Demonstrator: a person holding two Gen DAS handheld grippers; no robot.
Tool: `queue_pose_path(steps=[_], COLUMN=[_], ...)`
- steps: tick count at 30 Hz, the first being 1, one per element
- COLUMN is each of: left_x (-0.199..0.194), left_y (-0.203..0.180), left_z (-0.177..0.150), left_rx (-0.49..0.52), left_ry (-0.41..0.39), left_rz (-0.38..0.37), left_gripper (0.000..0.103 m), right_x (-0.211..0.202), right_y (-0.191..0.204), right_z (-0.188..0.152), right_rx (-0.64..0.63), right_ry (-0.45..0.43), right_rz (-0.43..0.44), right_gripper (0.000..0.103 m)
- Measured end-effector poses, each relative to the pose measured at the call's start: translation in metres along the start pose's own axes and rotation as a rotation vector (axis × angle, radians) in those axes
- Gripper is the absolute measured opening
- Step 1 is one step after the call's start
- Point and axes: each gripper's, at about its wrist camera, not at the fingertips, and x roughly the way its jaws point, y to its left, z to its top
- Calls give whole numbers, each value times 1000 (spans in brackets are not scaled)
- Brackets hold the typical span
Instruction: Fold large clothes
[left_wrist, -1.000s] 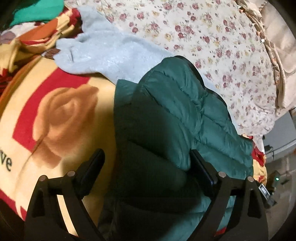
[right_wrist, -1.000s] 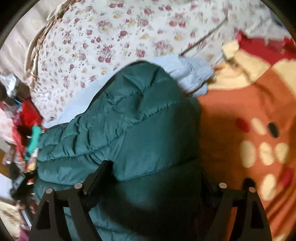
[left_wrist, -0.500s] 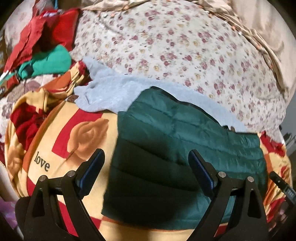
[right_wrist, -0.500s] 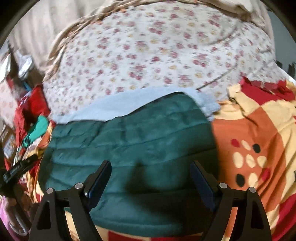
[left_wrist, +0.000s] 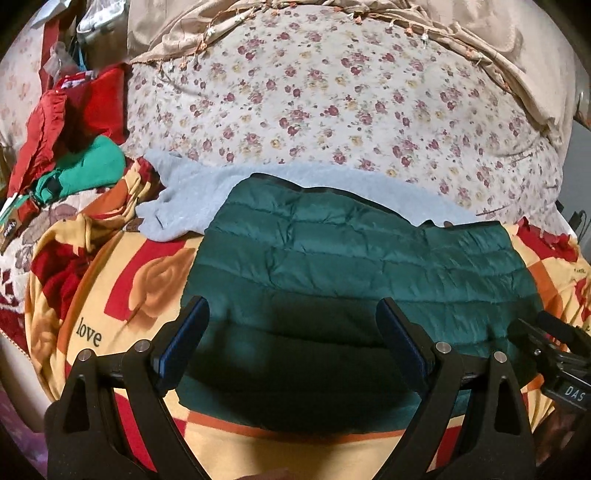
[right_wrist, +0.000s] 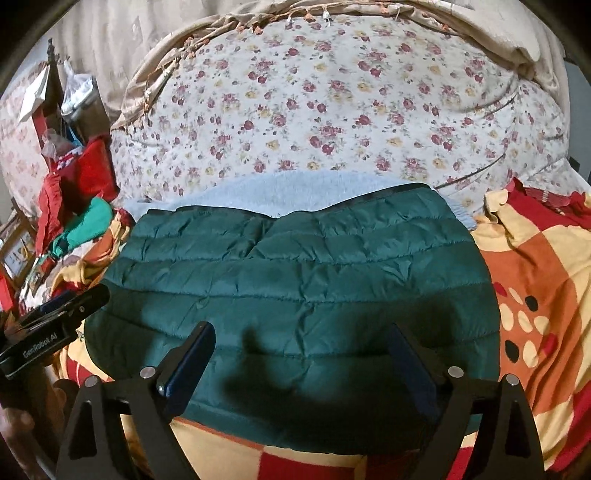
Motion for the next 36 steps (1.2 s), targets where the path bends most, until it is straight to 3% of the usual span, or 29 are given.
queue_pose_path(steps=[6, 36], left_x=[-5, -2], left_y=[-9, -8], left_z=[-4, -10], left_rx=[26, 11], left_ry=[-25, -14], left_rz=[27, 23], left_gripper=[92, 92], right_x=[0, 8], right_y=[6, 12], right_z=[-1, -2], right_rx=[-9, -11], right_ry=[-9, 21], right_rz=[-22, -32], right_gripper=[93, 93])
